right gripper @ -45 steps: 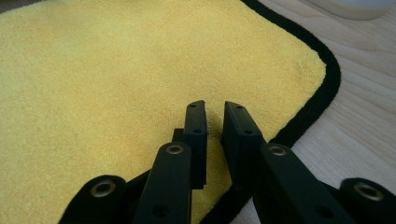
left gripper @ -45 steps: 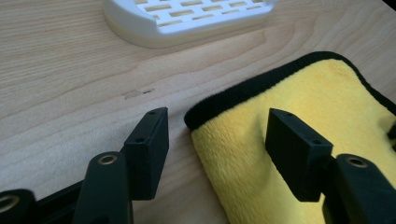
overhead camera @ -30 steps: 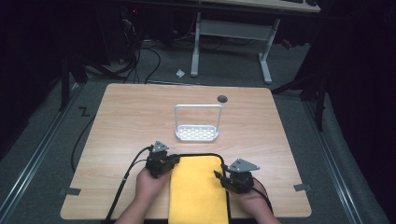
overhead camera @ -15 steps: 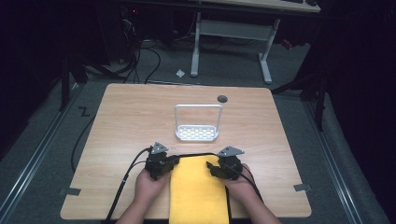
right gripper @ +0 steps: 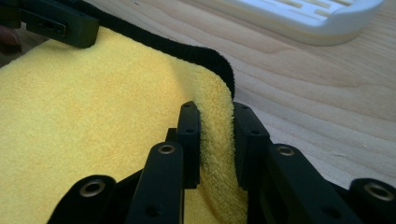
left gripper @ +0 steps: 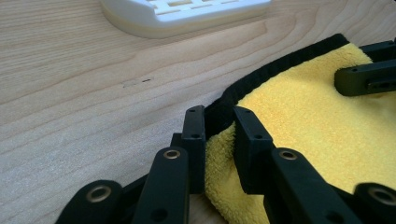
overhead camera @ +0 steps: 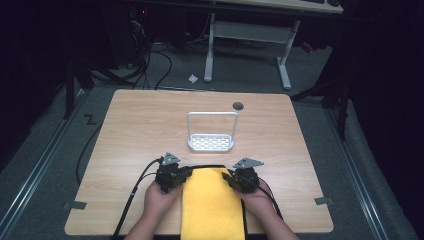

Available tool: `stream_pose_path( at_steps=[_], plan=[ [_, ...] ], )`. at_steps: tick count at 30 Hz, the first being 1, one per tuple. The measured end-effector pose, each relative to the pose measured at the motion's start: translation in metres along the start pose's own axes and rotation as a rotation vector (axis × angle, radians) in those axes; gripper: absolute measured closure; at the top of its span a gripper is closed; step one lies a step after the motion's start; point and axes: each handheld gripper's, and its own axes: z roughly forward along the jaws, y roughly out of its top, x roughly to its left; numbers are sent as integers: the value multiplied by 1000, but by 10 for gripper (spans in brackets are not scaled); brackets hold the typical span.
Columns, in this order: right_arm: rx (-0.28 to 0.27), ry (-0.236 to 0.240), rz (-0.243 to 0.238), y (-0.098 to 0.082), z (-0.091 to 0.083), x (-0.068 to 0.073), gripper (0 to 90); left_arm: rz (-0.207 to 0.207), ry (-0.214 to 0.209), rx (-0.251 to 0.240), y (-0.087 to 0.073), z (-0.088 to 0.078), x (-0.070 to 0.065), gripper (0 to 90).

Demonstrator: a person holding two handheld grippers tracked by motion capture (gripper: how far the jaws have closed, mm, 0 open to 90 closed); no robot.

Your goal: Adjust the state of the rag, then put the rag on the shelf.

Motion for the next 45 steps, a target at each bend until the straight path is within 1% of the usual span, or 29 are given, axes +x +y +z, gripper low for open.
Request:
stream_pose_path(
  at_steps=[1,2,3,5,6,9,11,12,13,15,17,19,20,21,22,24,25,26,27,28,29,30,31,32,33,34,35,39,45],
  plan=[
    [-7,-6,-4,0,-1,1,761,5,3,1,0,0,0,759],
    [-26,-21,-25,0,-3,4,760,7,4,1,0,0,-1,766],
    [-26,-21,-25,0,-3,4,760,7,3,1,1,0,0,766],
    [-38,-29,-35,1,-5,5,760,-9,-1,-1,1,0,1,774],
    [-45,-32,-31,1,-5,6,760,-14,-1,-3,1,0,1,779],
    [-64,-37,-42,1,-6,8,759,-10,-5,-20,1,-3,1,813],
    [-69,-40,-49,1,-7,9,759,-4,-5,-29,1,-4,0,816],
    [-73,-44,-50,1,-7,10,759,2,-3,-38,1,-6,-1,820],
    [-79,-47,-57,1,-8,10,758,-1,-2,-47,1,-7,-2,823],
    [-96,-52,-50,0,-10,11,758,-6,-1,-75,2,-10,-4,823],
    [-100,-55,-45,0,-11,11,758,-6,-5,-104,4,-15,-7,823],
    [-110,-59,-50,0,-12,11,758,-8,-12,-128,7,-18,-9,823],
    [-116,-61,-50,1,-13,11,758,-9,-15,-135,9,-20,-9,824],
    [-132,-59,-49,2,-16,11,759,-1,-12,-140,13,-23,-11,824],
    [-132,-59,-49,2,-16,11,759,-1,-12,-140,13,-23,-11,824],
    [-147,-56,-66,5,-19,11,757,7,-12,-148,17,-26,-13,823],
    [-147,-56,-66,5,-19,11,757,10,-14,-155,18,-29,-13,823],
    [-156,-61,-73,6,-21,12,757,13,-15,-170,20,-31,-14,823],
    [-178,-64,-72,9,-24,12,757,15,-16,-184,22,-34,-15,822],
    [-178,-64,-72,9,-24,12,757,21,-15,-195,24,-36,-15,822],
    [-189,-64,-71,11,-26,12,757,32,-13,-205,26,-38,-17,822],
    [-195,-69,-79,14,-27,13,757,44,-9,-214,29,-41,-18,822],
    [-203,-77,-88,17,-29,14,757,43,-11,-230,32,-43,-18,822],
    [-223,-81,-96,22,-34,15,757,40,-14,-238,34,-46,-19,823],
    [-233,-86,-97,24,-37,15,757,39,-15,-245,37,-48,-19,823],
    [-247,-91,-96,27,-39,15,757,36,-19,-263,43,-52,-20,823],
    [-247,-91,-96,27,-39,15,757,36,-19,-263,43,-52,-20,823],
    [-287,-101,-89,37,-45,13,757,64,-10,-293,57,-59,-23,823],
    [-335,-106,-97,53,-55,11,757,82,0,-345,74,-70,-27,824]
  ],
)
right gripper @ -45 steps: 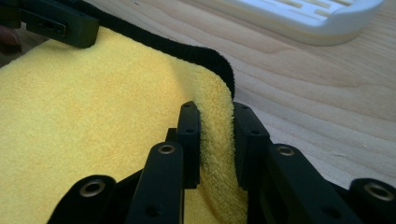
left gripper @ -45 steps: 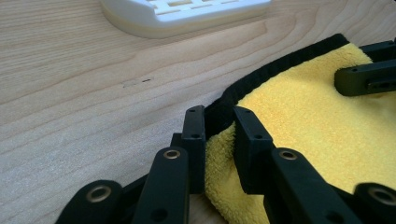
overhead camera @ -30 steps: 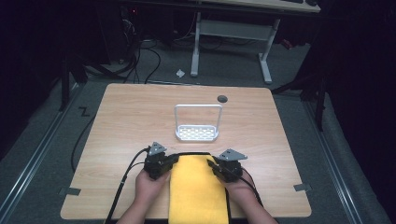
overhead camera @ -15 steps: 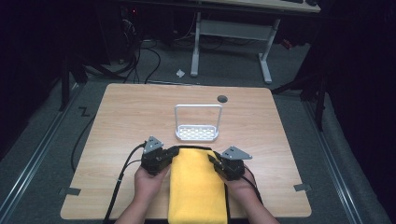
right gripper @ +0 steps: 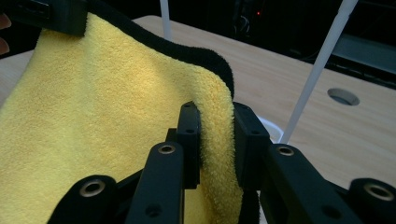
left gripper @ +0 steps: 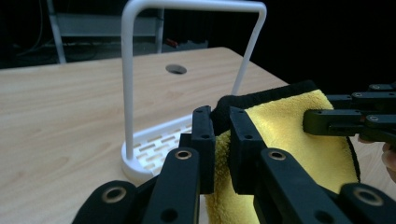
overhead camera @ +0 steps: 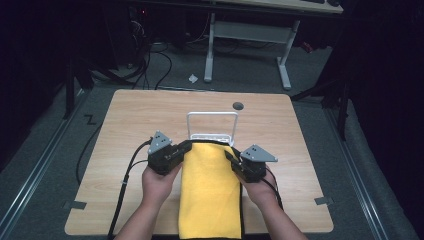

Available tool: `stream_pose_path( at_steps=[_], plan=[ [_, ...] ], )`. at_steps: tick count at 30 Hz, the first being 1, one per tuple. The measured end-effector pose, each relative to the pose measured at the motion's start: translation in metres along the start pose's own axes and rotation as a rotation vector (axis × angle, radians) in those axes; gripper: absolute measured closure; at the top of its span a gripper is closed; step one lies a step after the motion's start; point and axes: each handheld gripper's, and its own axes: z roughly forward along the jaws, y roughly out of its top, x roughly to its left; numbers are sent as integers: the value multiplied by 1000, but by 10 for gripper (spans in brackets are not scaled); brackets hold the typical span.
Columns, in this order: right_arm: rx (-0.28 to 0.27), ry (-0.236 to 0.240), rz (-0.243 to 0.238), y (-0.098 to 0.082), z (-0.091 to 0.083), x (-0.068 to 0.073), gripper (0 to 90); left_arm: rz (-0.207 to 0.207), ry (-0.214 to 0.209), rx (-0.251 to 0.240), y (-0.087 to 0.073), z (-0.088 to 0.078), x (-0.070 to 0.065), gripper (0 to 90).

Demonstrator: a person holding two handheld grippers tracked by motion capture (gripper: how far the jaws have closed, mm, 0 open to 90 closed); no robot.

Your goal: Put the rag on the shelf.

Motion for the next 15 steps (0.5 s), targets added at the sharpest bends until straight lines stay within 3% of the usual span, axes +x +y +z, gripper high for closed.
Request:
stream_pose_path(
  at_steps=[3,15],
  plan=[
    [-24,-6,-8,11,-3,-2,758,22,8,-30,11,-3,0,824],
    [-115,-33,-49,54,-9,-5,759,42,19,-124,47,-14,2,827]
  ],
)
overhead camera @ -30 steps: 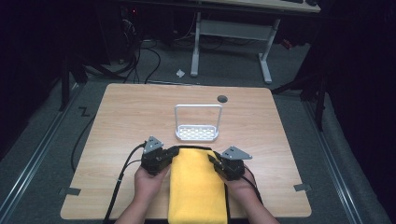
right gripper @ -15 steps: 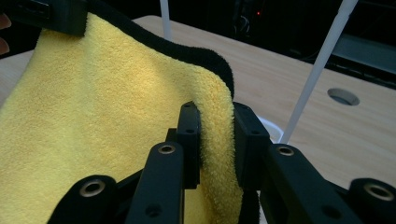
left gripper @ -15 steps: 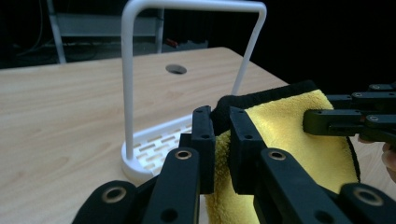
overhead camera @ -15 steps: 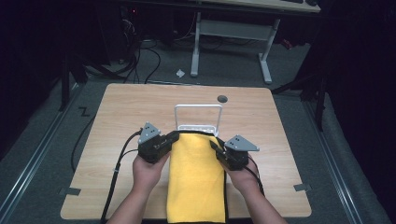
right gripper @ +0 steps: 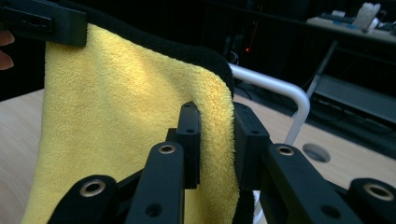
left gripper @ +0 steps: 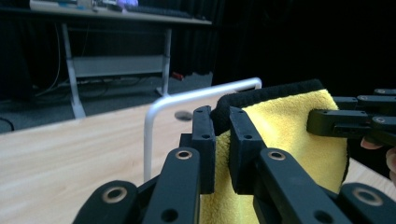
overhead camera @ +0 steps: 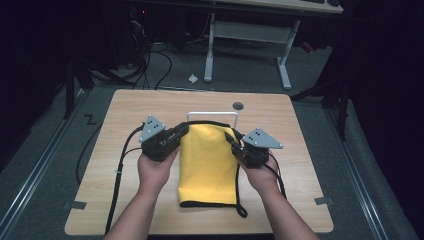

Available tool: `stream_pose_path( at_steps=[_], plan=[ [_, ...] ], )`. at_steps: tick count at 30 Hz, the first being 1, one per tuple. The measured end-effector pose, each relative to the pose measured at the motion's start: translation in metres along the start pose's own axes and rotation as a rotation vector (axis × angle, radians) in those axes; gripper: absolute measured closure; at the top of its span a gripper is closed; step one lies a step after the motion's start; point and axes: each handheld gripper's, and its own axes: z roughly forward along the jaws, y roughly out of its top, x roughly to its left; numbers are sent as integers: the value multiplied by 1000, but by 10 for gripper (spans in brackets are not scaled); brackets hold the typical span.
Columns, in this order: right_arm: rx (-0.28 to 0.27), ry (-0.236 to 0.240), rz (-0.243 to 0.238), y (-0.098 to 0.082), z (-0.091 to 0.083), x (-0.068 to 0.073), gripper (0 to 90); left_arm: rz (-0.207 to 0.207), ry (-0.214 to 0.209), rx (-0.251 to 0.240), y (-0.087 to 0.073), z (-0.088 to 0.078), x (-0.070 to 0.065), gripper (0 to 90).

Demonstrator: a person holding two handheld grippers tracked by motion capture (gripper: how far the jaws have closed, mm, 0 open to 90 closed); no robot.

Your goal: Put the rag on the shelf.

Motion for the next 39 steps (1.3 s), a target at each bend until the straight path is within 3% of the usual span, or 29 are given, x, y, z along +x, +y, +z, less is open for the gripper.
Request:
stream_pose_path(
  at_steps=[15,28,34,39],
  plan=[
    [-101,-31,-11,42,-8,-8,760,81,14,-88,47,-5,-5,828],
    [-152,-55,-19,73,-9,-20,759,137,37,-133,73,0,-4,828],
    [-150,-64,-13,81,1,-25,758,165,65,-134,82,7,2,828],
    [-129,-78,-10,86,15,-31,759,186,93,-104,87,21,13,828]
  ],
)
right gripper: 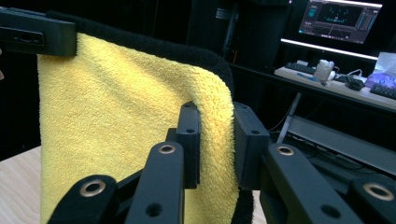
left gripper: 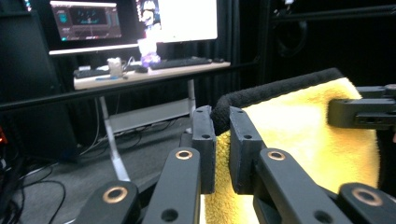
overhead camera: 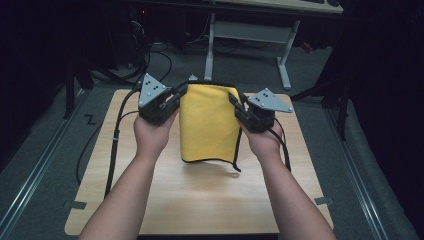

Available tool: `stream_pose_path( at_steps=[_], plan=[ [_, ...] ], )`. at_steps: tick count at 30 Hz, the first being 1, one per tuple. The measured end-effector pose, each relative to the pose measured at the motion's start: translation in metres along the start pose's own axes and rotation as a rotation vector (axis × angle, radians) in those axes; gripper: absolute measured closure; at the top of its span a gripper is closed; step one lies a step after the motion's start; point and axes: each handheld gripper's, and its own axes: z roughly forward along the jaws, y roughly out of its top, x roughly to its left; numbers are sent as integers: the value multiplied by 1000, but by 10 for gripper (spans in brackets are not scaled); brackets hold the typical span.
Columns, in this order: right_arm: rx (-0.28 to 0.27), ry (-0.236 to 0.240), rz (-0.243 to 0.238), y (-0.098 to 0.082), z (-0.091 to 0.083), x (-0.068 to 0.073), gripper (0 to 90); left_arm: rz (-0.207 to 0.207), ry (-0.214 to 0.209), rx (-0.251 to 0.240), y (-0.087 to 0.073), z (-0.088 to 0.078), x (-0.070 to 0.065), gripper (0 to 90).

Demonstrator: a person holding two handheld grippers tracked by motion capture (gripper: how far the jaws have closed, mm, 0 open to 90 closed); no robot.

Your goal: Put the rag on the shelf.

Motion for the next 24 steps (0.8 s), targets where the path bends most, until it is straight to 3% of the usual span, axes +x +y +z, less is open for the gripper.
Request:
stream_pose_path(
  at_steps=[3,6,14,17,24],
  plan=[
    [5,1,2,-1,8,-4,757,7,4,17,0,9,7,827],
    [-2,3,12,-4,16,-9,756,-11,-2,17,-2,19,16,827],
    [10,-18,-20,-4,43,-25,755,36,27,40,-2,50,30,827],
    [28,-13,8,-5,55,-33,755,9,27,42,-7,62,37,827],
    [60,-10,-9,-17,75,-43,751,-6,42,112,-21,85,47,823]
  ],
)
